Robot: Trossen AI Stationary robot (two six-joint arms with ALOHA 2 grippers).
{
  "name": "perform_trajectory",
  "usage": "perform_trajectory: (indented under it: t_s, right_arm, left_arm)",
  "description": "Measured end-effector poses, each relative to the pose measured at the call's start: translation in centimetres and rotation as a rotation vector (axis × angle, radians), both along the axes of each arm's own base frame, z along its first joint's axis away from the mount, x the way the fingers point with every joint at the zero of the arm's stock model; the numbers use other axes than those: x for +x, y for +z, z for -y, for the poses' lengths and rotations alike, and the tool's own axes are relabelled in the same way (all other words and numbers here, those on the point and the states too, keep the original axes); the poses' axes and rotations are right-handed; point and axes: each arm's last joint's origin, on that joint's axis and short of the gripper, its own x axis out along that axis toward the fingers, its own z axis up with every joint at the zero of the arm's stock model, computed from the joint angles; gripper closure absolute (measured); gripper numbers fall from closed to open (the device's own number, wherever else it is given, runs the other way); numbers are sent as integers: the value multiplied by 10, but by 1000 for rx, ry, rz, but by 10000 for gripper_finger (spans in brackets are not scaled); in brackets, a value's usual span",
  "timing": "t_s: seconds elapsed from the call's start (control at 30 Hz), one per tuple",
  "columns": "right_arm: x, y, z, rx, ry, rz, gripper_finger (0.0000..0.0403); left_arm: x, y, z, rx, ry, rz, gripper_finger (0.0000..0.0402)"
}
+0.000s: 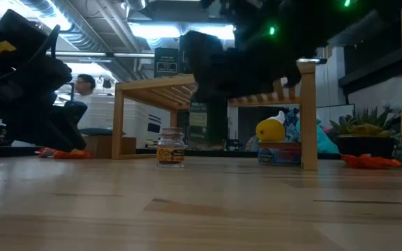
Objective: Shelf spices
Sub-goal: Put the green seasoning bottle on the shelf
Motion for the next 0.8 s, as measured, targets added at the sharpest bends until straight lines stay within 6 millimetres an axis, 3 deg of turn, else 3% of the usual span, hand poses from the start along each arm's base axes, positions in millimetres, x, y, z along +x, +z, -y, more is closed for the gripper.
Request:
perform_trajectory:
  t_s: [0.4,0.8]
  right_arm:
    - [3,55,-24,-224,27,-155,200]
    - [-22,114,-8,-322,-74,-289,200]
  left_arm:
    - [-2,-2,0,4,0,-28,279]
    - [-3,-4,0,8,0,-52,279]
